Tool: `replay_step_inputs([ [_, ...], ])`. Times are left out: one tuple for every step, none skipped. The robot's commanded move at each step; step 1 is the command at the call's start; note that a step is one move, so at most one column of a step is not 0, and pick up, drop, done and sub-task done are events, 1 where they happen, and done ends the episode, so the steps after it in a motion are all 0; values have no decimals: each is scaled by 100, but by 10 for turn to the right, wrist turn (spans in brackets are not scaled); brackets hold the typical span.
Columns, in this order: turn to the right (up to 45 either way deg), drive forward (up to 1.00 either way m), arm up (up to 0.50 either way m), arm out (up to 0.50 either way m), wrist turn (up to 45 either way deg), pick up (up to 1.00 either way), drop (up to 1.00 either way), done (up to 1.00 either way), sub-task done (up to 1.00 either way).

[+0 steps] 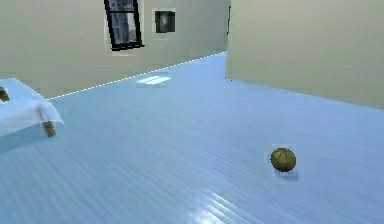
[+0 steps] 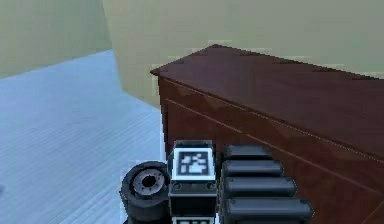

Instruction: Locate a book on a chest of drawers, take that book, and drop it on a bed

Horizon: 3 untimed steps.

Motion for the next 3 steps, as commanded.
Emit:
replay_step_inputs([
  [450,0,0,0,0,0,0,0,0],
  [0,5,0,0,0,0,0,0,0],
  [-450,0,0,0,0,0,0,0,0],
])
